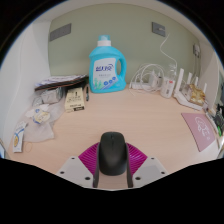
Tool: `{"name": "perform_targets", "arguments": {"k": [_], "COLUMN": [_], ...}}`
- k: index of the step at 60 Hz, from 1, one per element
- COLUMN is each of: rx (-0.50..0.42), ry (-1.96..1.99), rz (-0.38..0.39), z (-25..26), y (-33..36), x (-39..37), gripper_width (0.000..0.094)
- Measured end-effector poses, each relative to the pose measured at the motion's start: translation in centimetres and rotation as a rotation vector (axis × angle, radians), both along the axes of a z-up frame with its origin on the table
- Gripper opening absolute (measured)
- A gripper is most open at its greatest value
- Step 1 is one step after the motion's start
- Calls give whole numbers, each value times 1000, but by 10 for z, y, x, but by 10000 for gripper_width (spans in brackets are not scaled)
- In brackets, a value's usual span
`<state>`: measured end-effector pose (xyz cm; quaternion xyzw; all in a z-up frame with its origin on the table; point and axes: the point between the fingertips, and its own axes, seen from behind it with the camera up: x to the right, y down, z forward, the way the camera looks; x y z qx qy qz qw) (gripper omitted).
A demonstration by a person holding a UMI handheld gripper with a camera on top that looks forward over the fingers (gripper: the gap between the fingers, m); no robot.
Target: Arrange mouse
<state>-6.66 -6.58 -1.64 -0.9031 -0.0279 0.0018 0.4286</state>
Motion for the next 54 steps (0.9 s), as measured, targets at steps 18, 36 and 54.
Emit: {"name": "perform_targets", "arguments": {"k": [18,36,54], "rx": [236,345,-9], "ry": [108,66,20], "rz": [136,10,-24], "z": [160,239,39], "y": [19,64,67], "x": [6,287,426], "gripper_width": [358,357,355]}}
